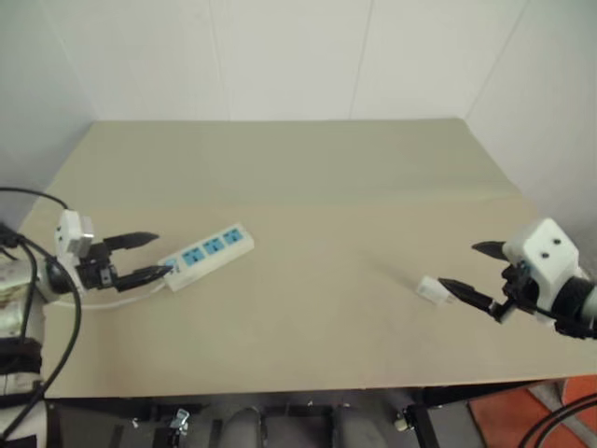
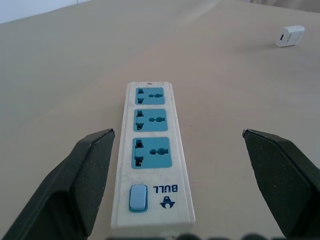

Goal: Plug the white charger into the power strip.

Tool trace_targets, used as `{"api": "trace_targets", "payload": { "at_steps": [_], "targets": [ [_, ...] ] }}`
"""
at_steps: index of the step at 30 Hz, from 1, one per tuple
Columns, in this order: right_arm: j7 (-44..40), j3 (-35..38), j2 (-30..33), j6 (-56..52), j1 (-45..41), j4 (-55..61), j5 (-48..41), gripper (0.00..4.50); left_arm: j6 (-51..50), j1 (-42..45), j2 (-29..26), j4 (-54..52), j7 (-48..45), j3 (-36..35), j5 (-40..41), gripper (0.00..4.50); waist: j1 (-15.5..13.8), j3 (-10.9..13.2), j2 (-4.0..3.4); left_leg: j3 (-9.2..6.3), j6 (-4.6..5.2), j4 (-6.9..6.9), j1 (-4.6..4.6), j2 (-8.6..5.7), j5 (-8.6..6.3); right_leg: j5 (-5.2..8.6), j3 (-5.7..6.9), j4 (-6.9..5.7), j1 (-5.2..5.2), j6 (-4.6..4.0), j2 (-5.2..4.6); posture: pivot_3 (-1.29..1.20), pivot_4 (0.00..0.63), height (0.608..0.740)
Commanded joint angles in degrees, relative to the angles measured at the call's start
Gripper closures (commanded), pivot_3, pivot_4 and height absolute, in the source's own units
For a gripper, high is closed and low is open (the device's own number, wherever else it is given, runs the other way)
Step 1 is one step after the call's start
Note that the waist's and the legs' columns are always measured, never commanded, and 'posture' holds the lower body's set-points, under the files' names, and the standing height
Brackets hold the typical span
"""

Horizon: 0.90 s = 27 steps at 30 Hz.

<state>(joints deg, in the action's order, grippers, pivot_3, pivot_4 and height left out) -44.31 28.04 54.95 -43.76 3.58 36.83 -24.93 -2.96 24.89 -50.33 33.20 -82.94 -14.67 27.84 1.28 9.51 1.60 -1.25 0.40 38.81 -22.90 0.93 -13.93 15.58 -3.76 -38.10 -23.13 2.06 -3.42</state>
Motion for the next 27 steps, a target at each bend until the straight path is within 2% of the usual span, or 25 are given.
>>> {"api": "trace_targets", "payload": {
  "at_steps": [1,8,16,22,27],
  "targets": [
    [0.2,1.2,-0.3,2.2,-0.2,2.4,-0.1,0.0,0.5,1.4,-0.3,-1.8,0.7,-1.8,0.5,0.01,-0.1,0.0,0.0,0.0,0.0,0.0,0.0,0.0,0.0,0.0,0.0,0.0,0.0,0.0,0.0,0.0,0.15,0.74],
    [0.5,0.5,-0.1,2.7,0.3,1.7,1.1,0.0,-2.1,1.9,-1.2,-1.9,-0.4,-0.4,-0.1,0.01,-0.3,0.0,0.0,0.01,0.0,0.0,-0.01,-0.01,0.0,0.0,0.01,0.01,0.0,0.0,0.0,0.0,0.15,0.74],
    [0.5,0.3,-0.3,3.0,0.9,1.5,1.9,0.0,2.1,1.5,-0.9,0.0,-1.2,-0.8,-2.2,0.01,-0.3,0.0,0.0,0.01,0.0,0.0,-0.01,0.0,0.0,0.0,0.01,0.01,0.0,0.0,0.0,0.0,0.15,0.74],
    [1.3,-0.6,-0.6,2.3,0.3,1.8,1.2,0.0,12.1,6.8,1.4,16.4,-2.3,-1.0,-5.4,0.01,-0.3,0.0,0.0,0.14,0.0,0.0,0.02,-0.03,0.0,0.0,0.04,0.02,0.02,0.0,0.01,0.0,0.15,0.74],
    [1.7,-0.8,-0.5,1.3,0.1,2.8,0.5,0.0,18.0,9.2,3.1,25.8,-4.5,-0.5,-7.2,0.01,-0.4,0.0,0.01,0.21,0.0,0.0,-0.05,-0.04,0.0,0.0,0.05,0.04,-0.02,0.0,0.0,0.0,0.15,0.74]
  ]
}}
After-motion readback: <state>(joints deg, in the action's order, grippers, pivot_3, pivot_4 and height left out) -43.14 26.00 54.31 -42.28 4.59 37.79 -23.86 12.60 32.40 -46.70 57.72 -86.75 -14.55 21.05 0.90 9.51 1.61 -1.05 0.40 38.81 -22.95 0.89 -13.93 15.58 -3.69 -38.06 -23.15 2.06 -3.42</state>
